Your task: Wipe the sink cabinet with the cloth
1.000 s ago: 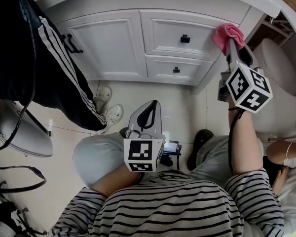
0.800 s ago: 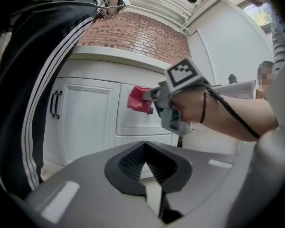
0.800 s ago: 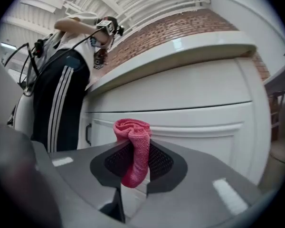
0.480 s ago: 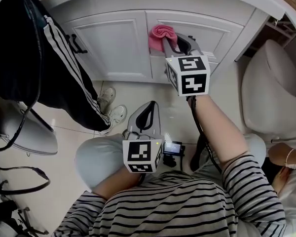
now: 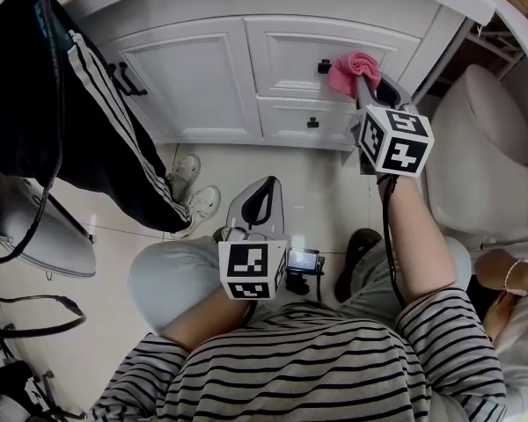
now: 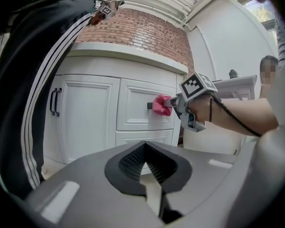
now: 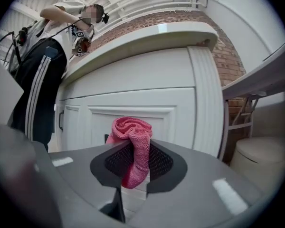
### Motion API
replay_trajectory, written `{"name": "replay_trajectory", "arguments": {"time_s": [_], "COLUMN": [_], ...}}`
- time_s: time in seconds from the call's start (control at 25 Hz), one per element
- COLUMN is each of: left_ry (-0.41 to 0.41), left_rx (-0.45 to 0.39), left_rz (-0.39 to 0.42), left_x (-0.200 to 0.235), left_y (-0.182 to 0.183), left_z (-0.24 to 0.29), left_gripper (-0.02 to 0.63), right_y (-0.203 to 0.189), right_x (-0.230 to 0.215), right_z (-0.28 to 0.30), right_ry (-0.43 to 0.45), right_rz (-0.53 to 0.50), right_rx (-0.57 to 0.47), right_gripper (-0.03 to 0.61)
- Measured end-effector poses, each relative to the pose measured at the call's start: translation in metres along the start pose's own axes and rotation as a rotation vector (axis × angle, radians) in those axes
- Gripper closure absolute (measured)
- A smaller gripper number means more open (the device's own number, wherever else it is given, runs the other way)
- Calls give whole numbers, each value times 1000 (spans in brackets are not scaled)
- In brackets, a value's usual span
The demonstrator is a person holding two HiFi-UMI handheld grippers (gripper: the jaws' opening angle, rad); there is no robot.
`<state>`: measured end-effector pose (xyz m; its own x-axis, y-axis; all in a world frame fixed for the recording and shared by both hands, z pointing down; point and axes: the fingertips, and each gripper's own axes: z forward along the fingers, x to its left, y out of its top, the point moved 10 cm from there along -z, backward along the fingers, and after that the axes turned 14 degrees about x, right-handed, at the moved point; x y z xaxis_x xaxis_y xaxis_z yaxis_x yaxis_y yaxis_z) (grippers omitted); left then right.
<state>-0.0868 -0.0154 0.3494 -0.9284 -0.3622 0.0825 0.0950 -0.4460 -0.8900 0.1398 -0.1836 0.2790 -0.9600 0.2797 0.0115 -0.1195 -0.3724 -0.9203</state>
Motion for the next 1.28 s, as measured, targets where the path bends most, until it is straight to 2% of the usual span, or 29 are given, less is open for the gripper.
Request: {"name": "replay_trajectory", "arguments": {"time_s": [0.16, 0.28, 0.36, 0.44, 0.64, 0.68, 0.76, 0.84, 0.96, 1.12, 1.28], "left_ry": [16, 8, -4, -13, -5, 2, 17, 28, 28, 10, -9], "left_rx": [13, 12, 6, -3, -3, 2, 13, 19, 17, 22, 29], "left_rz": [7, 3, 2, -2, -17, -21, -28, -33, -39, -43, -36], "left_x": [-1, -2, -4, -5, 0, 2, 6, 9, 11, 9, 5], "left_y": [0, 3, 5, 7, 7, 6, 4, 4, 5, 4, 4], "left_z": [3, 5, 4, 4, 5, 6, 7, 7, 7, 10, 13], "left_gripper": [618, 618, 618, 618, 618, 618, 618, 618, 618, 618, 618], "right_y": [-7, -20, -28, -32, -37, -36, -34, -33, -36, -51, -67], "right_x": [-44, -68, -71, -52, 58, 79, 110, 124, 114, 57, -11], "right_z": [-15, -33, -38, -31, 34, 49, 74, 90, 93, 72, 43], "right_ry": [-77, -182, -172, -88, 248, 290, 322, 307, 255, 137, -37], "right_rz": [72, 132, 195, 204, 56, 19, -61, -123, -159, -97, -39], "right_rx": [15, 36, 41, 41, 80, 84, 88, 93, 88, 90, 95], "right_gripper": [497, 497, 499, 499, 497, 497, 497, 497, 497, 496, 495]}}
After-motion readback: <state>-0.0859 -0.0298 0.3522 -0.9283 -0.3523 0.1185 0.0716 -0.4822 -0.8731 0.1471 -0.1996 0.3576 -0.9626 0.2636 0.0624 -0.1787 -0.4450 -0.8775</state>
